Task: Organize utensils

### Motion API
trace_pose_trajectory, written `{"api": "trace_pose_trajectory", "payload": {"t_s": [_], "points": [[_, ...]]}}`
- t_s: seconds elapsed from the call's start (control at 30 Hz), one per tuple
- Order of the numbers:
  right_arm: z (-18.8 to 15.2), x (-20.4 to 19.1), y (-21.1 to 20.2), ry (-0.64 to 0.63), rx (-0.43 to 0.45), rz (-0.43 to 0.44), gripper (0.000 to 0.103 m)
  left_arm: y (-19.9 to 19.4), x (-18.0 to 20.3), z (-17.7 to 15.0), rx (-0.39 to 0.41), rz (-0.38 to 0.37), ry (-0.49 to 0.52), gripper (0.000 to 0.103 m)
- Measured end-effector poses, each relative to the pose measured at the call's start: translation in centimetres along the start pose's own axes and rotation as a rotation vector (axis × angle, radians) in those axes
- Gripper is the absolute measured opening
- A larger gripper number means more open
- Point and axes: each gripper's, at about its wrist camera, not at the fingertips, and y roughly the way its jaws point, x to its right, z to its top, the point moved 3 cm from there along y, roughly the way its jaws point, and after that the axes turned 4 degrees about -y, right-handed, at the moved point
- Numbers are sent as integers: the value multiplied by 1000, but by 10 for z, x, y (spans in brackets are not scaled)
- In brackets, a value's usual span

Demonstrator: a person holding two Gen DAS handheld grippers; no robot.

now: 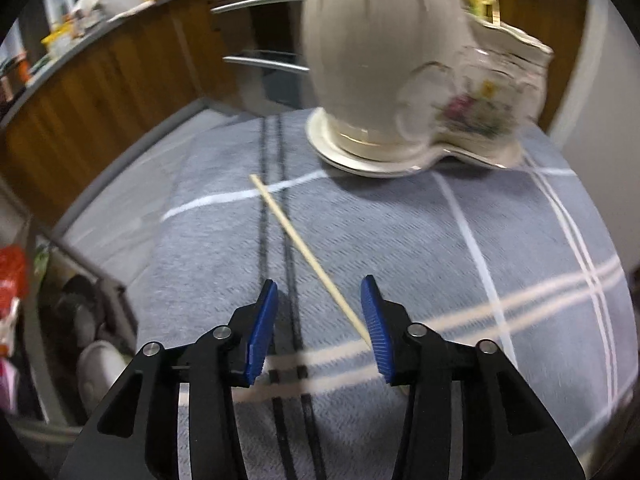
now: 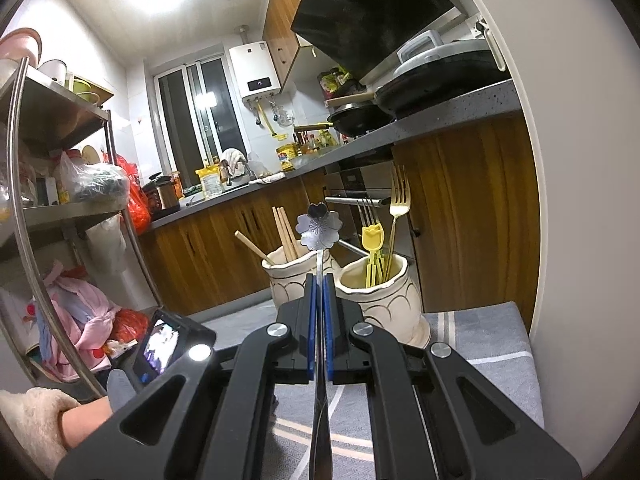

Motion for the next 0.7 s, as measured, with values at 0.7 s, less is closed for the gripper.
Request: {"api": "trace_pose_trajectory", "payload": {"t_s": [0.7], "points": [[1, 37, -12, 65, 8, 9, 3, -6, -1, 15, 21, 45, -105, 5]]}}
